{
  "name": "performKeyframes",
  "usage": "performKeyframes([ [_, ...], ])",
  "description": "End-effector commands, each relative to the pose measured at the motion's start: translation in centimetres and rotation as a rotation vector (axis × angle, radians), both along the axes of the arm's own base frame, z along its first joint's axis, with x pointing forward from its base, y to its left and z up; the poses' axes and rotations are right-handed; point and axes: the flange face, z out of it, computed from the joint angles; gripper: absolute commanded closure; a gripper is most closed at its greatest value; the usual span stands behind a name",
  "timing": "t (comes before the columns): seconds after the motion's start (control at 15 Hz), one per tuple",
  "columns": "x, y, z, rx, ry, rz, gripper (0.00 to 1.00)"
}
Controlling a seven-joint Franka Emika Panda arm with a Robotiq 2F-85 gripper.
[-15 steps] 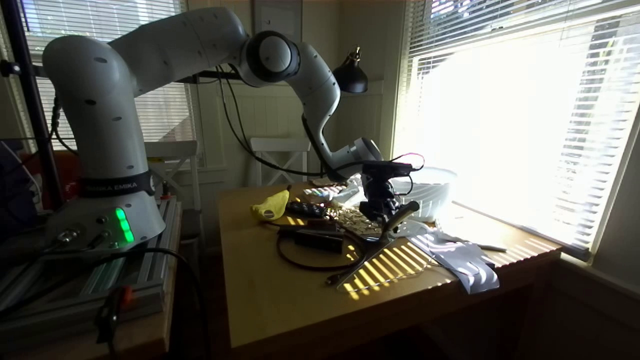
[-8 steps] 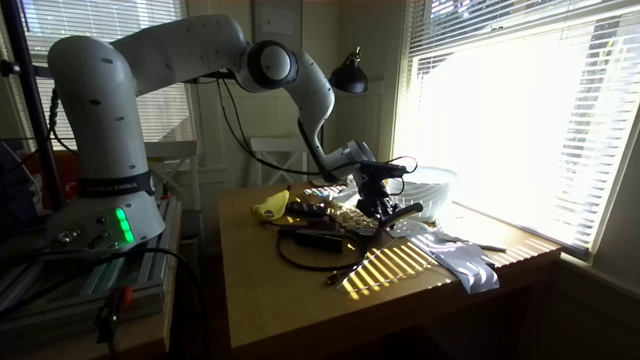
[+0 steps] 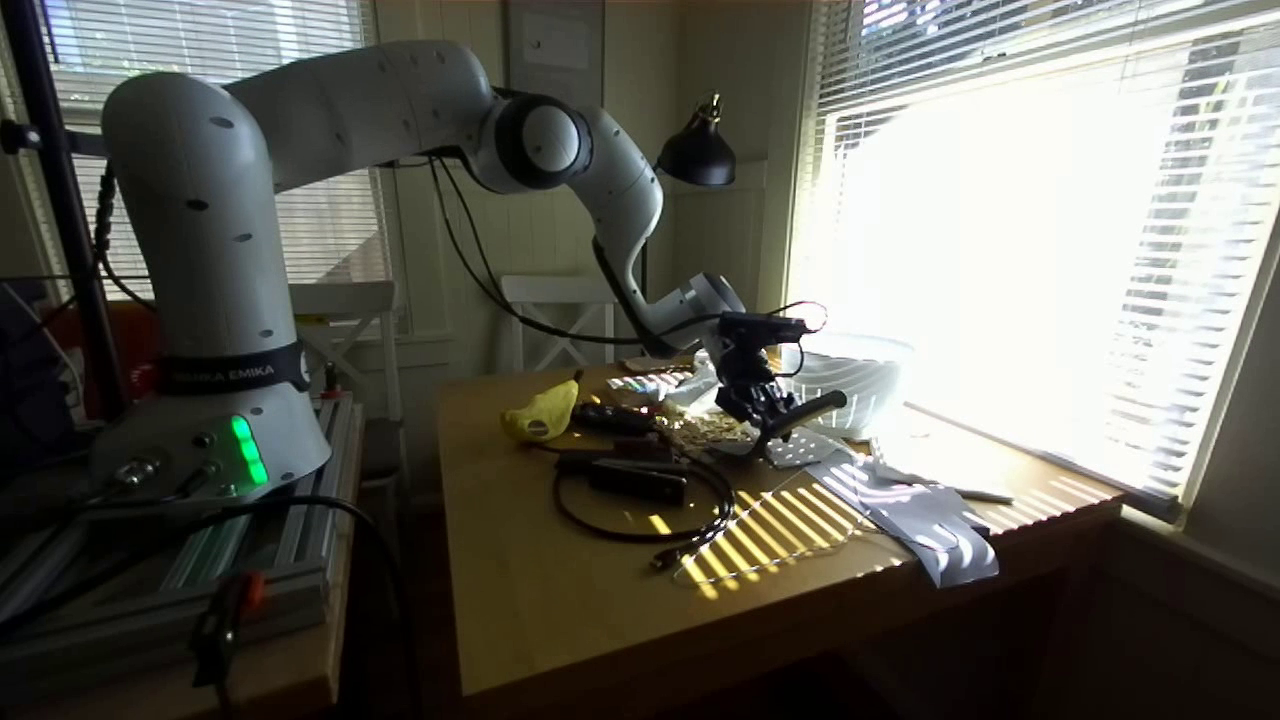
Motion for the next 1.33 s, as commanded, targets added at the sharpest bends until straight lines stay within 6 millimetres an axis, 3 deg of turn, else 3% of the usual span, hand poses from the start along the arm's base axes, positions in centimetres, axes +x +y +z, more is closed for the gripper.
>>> performKeyframes([
  [0.0, 0.0, -1.2, -1.2, -0.092, 0.028, 0.007, 0.94],
  [0.27, -1.0, -3.4, -2.6, -0.157, 0.065, 0.005, 0.94],
  [0.53, -1.3, -5.9, -2.5, -0.217, 0.040, -0.001, 0.94],
  [0.93, -0.8, -4.7, -1.9, -0.234, -0.149, -0.012, 0.94],
  [1.27, -0.9, -3.7, -2.3, -0.225, -0.209, -0.009, 0.94],
])
